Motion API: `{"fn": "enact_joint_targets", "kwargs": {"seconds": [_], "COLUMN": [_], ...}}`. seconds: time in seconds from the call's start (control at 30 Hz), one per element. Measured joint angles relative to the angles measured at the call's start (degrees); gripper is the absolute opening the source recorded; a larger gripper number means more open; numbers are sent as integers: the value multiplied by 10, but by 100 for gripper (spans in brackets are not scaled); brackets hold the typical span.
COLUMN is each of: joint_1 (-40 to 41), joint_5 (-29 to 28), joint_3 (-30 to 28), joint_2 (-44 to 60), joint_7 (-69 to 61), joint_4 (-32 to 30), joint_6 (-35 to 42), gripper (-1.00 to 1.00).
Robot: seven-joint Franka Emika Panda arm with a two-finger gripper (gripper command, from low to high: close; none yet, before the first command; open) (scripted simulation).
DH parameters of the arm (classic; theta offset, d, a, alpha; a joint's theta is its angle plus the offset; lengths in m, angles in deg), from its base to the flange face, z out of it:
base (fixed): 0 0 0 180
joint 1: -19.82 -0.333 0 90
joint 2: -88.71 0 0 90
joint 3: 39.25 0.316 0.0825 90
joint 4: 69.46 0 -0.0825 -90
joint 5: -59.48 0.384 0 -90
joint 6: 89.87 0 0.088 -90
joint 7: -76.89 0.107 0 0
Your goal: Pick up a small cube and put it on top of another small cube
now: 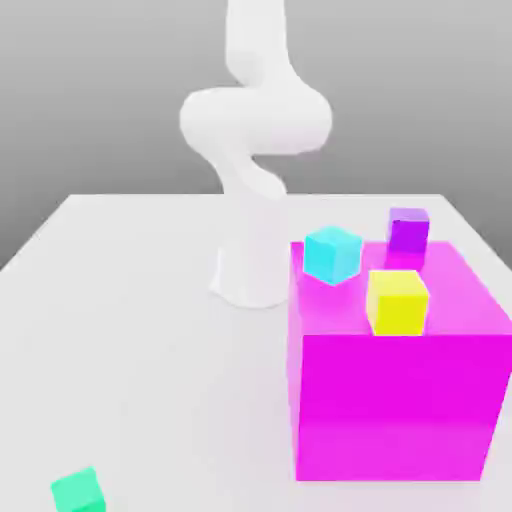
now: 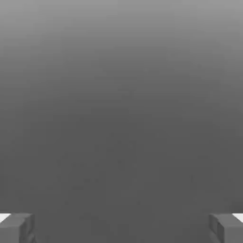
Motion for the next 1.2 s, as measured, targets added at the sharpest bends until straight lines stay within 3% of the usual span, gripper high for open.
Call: {"fn": "enact_joint_targets", "kwargs": {"seconds": [0.6, 0.97, 1.1, 1.13, 1.2], "joint_1": [119, 162, 170, 172, 172], "joint_5": [-37, 18, 30, 31, 31], "joint_3": [-8, -30, -26, -24, -24], "joint_2": [378, 604, 687, 704, 704], "joint_7": [238, 327, 329, 328, 328], "joint_4": [12, 19, 34, 37, 37], "joint_6": [-107, -175, -231, -244, -244], "gripper": [0, 0, 0, -100, -100]}}
